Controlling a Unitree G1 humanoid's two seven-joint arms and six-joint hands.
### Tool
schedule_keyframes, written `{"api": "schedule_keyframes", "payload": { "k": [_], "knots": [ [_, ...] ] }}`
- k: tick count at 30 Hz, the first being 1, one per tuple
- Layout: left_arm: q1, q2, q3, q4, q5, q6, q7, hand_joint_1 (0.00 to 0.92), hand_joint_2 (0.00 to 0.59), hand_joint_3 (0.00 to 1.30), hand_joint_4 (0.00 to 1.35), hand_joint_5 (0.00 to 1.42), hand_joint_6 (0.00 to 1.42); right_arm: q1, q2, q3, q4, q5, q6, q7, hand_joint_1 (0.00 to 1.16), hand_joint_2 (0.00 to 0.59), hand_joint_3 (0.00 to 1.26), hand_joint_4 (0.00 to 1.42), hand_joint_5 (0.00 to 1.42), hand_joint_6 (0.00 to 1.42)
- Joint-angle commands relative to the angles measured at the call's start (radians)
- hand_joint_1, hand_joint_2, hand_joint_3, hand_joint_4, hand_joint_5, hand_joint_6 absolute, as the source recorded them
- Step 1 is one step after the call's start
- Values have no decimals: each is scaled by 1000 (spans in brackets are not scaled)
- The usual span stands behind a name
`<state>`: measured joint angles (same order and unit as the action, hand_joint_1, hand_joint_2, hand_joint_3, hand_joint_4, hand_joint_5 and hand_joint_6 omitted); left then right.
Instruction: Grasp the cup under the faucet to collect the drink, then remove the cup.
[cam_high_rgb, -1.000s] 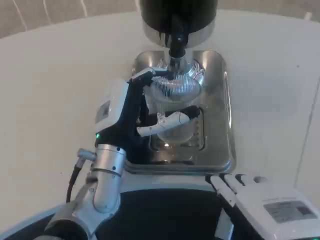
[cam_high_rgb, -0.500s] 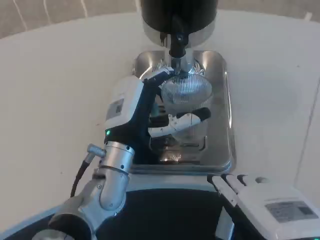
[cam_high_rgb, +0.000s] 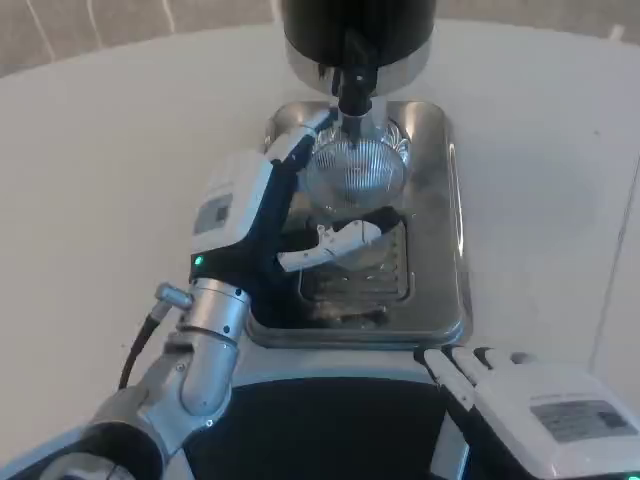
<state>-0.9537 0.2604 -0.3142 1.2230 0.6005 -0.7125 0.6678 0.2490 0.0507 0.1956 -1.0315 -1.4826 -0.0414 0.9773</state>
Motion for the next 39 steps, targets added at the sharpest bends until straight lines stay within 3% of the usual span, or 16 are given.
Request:
{"api": "schedule_keyframes", "payload": {
  "k": [1,5,15,25,32,39],
  "knots": [
    [-5,27,-8,-5,0,-25,-21,231,34,125,97,348,448,2,20,1,-5,5,5,-1,427,473,14,0,0,0],
    [2,44,-6,-14,-4,-47,-32,176,25,99,69,332,424,-6,16,-1,-1,12,5,-2,429,471,14,0,0,0],
    [24,102,19,-48,-23,-89,-46,141,23,102,72,333,410,-31,15,-5,12,39,11,-30,432,470,15,0,0,0],
    [86,209,52,-88,-57,-149,-113,114,30,123,123,337,433,-86,22,-11,43,72,40,-77,433,470,15,0,0,0],
    [210,329,76,-199,-64,-240,-200,93,61,175,214,336,353,-194,49,-85,39,189,161,-111,430,470,13,0,0,0],
    [406,436,102,-404,-56,-256,-291,97,69,178,226,312,329,-404,40,-181,80,363,334,-141,332,455,0,0,0,0]
  ]
}}
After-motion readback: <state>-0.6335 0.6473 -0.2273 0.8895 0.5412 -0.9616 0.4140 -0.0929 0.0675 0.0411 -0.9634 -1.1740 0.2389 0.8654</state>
